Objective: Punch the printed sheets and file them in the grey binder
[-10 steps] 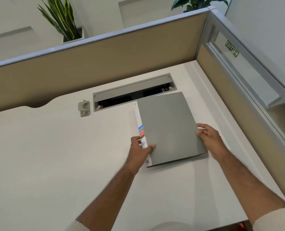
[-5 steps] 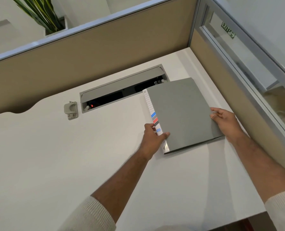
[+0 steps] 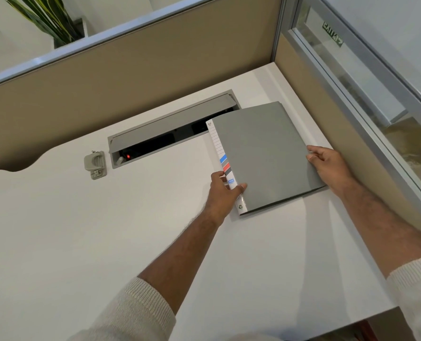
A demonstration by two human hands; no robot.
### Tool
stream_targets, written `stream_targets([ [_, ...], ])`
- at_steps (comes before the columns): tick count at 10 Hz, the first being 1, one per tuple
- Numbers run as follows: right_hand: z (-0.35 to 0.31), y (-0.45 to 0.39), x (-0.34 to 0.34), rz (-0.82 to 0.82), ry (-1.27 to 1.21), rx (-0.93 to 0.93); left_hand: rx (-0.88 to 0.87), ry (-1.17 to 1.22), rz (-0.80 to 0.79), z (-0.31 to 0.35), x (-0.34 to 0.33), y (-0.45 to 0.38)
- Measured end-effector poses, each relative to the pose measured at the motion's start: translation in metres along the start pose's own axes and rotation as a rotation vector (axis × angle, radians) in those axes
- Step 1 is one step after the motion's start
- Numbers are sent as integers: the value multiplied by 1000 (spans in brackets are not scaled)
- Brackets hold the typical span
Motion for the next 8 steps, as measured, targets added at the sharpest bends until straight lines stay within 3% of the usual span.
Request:
stream_targets([
  [5, -15, 17, -17, 41, 338, 35, -37, -35, -21, 3, -4, 8],
  [7, -23, 43, -27, 89, 523, 181, -64, -119, -33, -6, 4, 14],
  [8, -20, 59, -39, 50, 580, 254, -106, -250, 38, -25, 16, 13],
])
Point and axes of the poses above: each hand's wrist, its own y-axis away from the middle knuckle, its own x-axis out of the back of the hand, z = x × y, the point moved 2 cm from there along -y, towards the middle knuckle, and after that the axes turned 13 degrees about -y, right-handed, at the moved point
